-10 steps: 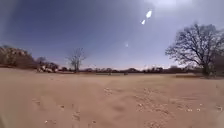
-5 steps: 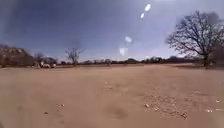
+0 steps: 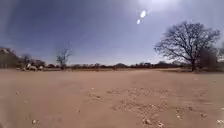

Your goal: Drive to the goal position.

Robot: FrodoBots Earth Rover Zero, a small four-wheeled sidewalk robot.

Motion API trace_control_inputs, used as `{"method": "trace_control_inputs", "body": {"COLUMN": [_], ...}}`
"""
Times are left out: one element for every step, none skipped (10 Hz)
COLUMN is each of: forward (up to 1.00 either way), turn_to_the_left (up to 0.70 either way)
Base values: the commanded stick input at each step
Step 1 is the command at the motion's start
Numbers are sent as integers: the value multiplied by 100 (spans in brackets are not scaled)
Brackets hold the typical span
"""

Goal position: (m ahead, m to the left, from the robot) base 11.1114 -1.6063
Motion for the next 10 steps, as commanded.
{"method": "trace_control_inputs", "body": {"forward": [100,100,100,100,100,100,100,100,100,100], "turn_to_the_left": [0,0,0,0,0,0,0,0,0,0]}}
